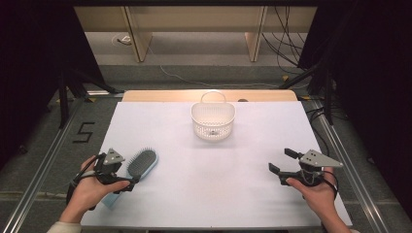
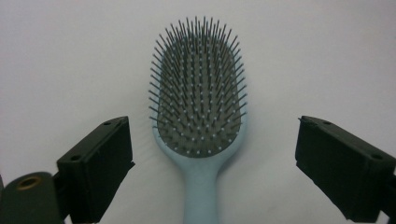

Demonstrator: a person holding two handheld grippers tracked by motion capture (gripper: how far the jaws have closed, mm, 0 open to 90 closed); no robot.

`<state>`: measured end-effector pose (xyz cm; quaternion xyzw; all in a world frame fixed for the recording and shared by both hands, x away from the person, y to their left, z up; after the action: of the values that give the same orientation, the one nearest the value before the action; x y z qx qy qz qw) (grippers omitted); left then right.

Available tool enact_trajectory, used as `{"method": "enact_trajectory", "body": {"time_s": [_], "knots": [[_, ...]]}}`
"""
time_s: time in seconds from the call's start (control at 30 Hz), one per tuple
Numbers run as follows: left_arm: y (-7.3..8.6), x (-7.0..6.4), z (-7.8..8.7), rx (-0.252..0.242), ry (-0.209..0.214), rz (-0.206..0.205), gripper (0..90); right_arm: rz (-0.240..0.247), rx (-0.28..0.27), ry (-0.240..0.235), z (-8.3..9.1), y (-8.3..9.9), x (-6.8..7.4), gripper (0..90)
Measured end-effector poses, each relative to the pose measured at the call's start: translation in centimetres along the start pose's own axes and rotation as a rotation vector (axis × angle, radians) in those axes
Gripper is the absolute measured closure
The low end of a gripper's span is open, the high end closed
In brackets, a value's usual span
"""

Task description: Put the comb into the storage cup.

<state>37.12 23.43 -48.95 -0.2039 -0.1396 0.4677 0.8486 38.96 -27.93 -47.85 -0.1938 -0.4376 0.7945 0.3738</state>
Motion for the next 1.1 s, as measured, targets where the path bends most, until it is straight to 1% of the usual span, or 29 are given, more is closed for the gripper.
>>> {"method": "enact_trajectory", "body": {"time_s": [0.1,0.17,0.2,0.27,0.3,0.4,0.43,0.5,0.53,0.57,0.63,0.7,0.8,0.83,0.93,0.97,1.0,1.03,1.07,1.1], "knots": [[0.1,0.2,-0.2,0.011,-0.01,-0.002,12.8,-0.002,0.003,0.003,0.0,0.0,-0.1,16.1],[0.1,0.3,-0.4,0.018,-0.004,0.0,13.0,-0.001,0.003,0.002,0.0,0.1,-0.1,16.1],[0.2,0.3,-0.6,0.03,0.0,-0.001,13.2,-0.002,0.003,0.004,0.0,0.0,-0.1,16.1],[0.2,0.3,-0.6,0.039,0.005,-0.01,13.2,-0.003,0.001,0.004,0.0,0.0,0.0,16.1],[0.2,0.3,-0.6,0.039,0.005,-0.01,13.2,-0.003,0.001,0.004,0.0,0.0,0.0,16.1],[0.3,0.3,-0.6,0.067,0.007,-0.021,14.1,0.0,-0.001,0.006,0.1,0.0,-0.1,16.1],[0.3,0.3,-0.6,0.067,0.007,-0.021,14.1,-0.001,-0.001,0.007,0.1,0.0,-0.1,16.1],[0.4,0.4,-0.8,0.099,0.01,-0.024,14.1,-0.001,-0.001,0.004,0.1,0.0,-0.1,16.1],[0.4,0.4,-0.8,0.099,0.01,-0.024,14.2,-0.002,-0.002,0.005,0.1,0.0,-0.1,16.1],[0.4,0.4,-0.9,0.11,0.014,-0.021,14.1,-0.002,-0.002,0.005,0.1,0.0,-0.1,16.0],[0.5,0.5,-1.3,0.133,0.006,-0.026,14.8,-0.003,-0.003,0.002,0.1,-0.1,-0.1,16.0],[0.5,0.4,-1.5,0.147,0.013,-0.022,15.3,-0.001,-0.001,0.005,0.1,-0.1,0.0,16.1],[0.7,0.5,-1.7,0.181,0.014,-0.018,15.4,-0.002,-0.002,0.002,0.1,-0.1,0.0,16.0],[0.7,0.5,-1.7,0.181,0.014,-0.018,15.5,-0.002,-0.002,0.002,0.1,-0.1,0.0,16.0],[1.0,0.8,-1.9,0.233,-0.011,-0.017,17.6,-0.007,0.002,0.001,0.1,0.0,0.0,16.1],[1.0,0.8,-1.9,0.233,-0.011,-0.017,18.5,-0.007,0.002,0.001,0.1,0.0,0.0,16.1],[1.0,0.8,-1.9,0.253,-0.003,0.01,19.4,-0.004,-0.001,0.0,0.0,-0.1,0.0,16.1],[1.0,0.9,-1.9,0.265,0.008,0.014,20.0,-0.004,-0.001,0.002,0.1,-0.1,0.1,16.1],[1.0,0.9,-1.9,0.265,0.008,0.014,20.7,-0.004,-0.001,0.002,0.1,-0.1,0.1,16.1],[1.1,1.0,-2.0,0.281,0.011,0.009,21.5,-0.004,-0.001,0.001,0.1,-0.1,0.1,16.1]]}}
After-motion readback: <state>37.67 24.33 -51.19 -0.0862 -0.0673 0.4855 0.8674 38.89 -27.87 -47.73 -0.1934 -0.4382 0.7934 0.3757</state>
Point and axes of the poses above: each handheld gripper's, and its own axes: z roughly backward along the jaws, y roughly out of its underside, x roughly to its left, the point moved 6 cm from there along -z, roughly forward along the jaws, and after that the axes turned 11 degrees about x, right-handed, at the moved point
